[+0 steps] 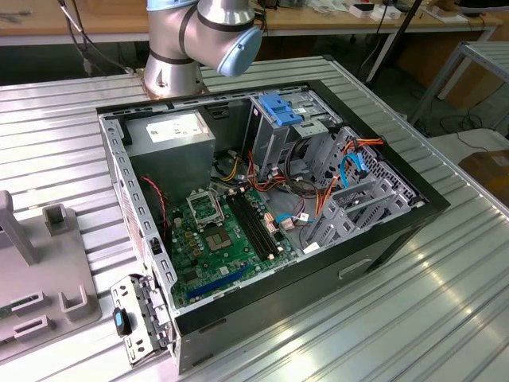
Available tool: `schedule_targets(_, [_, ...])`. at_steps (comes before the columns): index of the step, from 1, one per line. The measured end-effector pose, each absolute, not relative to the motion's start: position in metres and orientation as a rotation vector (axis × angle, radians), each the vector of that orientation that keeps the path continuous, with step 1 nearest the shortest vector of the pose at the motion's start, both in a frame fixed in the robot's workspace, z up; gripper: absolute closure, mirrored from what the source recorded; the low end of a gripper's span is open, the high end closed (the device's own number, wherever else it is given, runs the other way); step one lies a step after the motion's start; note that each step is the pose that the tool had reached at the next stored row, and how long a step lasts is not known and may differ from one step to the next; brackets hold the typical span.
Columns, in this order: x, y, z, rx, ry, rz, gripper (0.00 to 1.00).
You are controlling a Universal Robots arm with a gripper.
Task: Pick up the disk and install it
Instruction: 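Reach for the disk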
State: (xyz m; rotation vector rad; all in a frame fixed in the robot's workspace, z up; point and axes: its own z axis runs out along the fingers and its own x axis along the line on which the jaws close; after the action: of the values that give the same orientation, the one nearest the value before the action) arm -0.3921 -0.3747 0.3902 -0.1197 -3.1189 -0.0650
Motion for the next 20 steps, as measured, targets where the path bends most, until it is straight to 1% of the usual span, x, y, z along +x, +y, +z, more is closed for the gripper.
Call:
schedule_targets(10, [-0.436,-0.375,0.389,-0.120,-3.119,-0.065,0.89])
schedule_targets(20, [-0.455,-0.373,0.378,-0.120,-3.119,-0.065,0.89])
